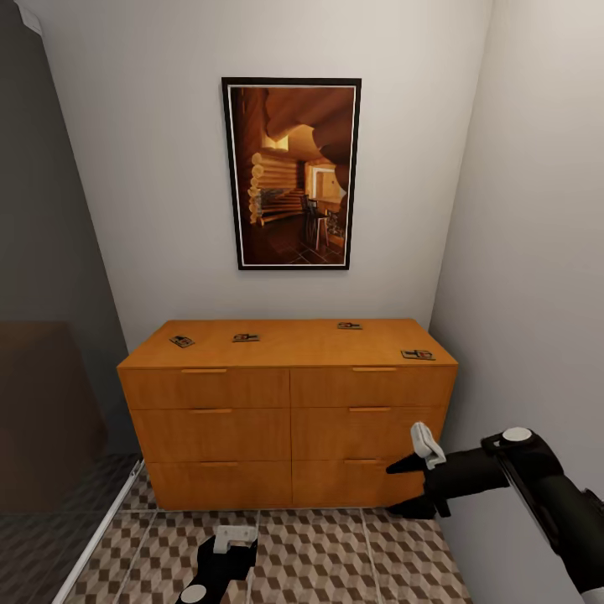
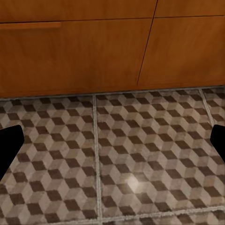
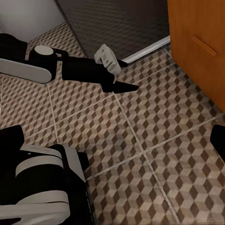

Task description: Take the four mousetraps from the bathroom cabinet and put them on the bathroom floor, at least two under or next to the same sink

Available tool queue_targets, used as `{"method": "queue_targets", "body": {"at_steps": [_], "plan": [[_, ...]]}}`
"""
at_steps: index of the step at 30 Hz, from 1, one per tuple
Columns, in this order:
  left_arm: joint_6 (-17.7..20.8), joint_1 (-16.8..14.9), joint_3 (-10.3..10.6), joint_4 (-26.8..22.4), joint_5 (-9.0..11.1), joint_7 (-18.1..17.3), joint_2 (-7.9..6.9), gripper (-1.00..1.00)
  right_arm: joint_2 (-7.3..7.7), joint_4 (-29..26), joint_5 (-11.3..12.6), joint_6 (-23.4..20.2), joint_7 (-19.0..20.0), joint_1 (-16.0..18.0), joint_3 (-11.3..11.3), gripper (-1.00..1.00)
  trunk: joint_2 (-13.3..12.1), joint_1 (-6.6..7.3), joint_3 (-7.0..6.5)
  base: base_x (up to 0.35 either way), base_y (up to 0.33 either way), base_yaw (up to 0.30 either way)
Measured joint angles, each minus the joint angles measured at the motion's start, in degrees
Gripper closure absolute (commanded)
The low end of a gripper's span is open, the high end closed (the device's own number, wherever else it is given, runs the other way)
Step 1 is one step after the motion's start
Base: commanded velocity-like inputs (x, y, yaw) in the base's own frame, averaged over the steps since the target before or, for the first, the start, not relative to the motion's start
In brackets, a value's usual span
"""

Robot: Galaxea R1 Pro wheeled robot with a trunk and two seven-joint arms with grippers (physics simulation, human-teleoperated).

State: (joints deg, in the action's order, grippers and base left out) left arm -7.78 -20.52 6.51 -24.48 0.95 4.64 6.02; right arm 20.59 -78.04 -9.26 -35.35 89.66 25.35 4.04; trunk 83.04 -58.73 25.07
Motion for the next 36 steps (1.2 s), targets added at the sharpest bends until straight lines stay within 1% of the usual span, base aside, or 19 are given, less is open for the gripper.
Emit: {"method": "queue_targets", "body": {"at_steps": [3, 10, 12, 15, 18, 27, 36], "plan": [[0.0, 0.0, 0.0, 0.0, 0.0, 0.0, 0.00, -1.00, -0.06, 1.4, 0.1, -0.9, 0.0, 0.0, 0.3, -1.00, 0.0, 0.00, 0.00, 0.000, 0.000, 0.000], [0.0, 0.0, 0.0, 0.0, 0.0, 0.0, 0.00, -1.00, -0.28, 2.2, 0.4, -2.2, 0.0, 0.0, 0.9, -1.00, 0.0, 0.00, 0.00, 0.000, 0.000, 0.000], [0.0, 0.0, 0.0, 0.1, 0.0, 0.0, 0.00, -1.00, -0.36, 2.3, 0.7, -3.1, 0.0, 0.0, 2.8, -1.00, 0.0, 0.00, 0.00, 0.000, 0.000, 0.000], [0.0, 0.0, 0.0, 0.1, 0.0, 0.0, 0.00, -1.00, -0.38, 2.3, 0.8, -3.9, 0.0, 0.0, 4.8, -1.00, 0.0, 0.00, 0.00, 0.000, 0.000, 0.000], [0.1, 0.0, 0.0, 0.3, 0.0, 0.0, 0.00, -1.00, -0.37, 2.3, 0.8, -4.3, 0.0, 0.0, 5.6, -1.00, 0.0, 0.00, 0.00, 0.000, 0.000, 0.000], [0.0, 0.0, 0.0, 0.4, 0.0, 0.0, 0.00, -1.00, 0.04, 2.3, 0.7, -5.1, 0.0, 0.0, 5.9, -1.00, 0.0, 0.01, 0.00, 0.020, -0.008, 0.000], [0.1, 0.0, 0.0, 0.4, 0.0, 0.1, 0.00, -1.00, 0.21, 2.3, 0.3, -5.0, 0.0, 0.0, 5.7, -1.00, 0.0, 0.02, 0.00, 0.209, -0.153, 0.000]]}}
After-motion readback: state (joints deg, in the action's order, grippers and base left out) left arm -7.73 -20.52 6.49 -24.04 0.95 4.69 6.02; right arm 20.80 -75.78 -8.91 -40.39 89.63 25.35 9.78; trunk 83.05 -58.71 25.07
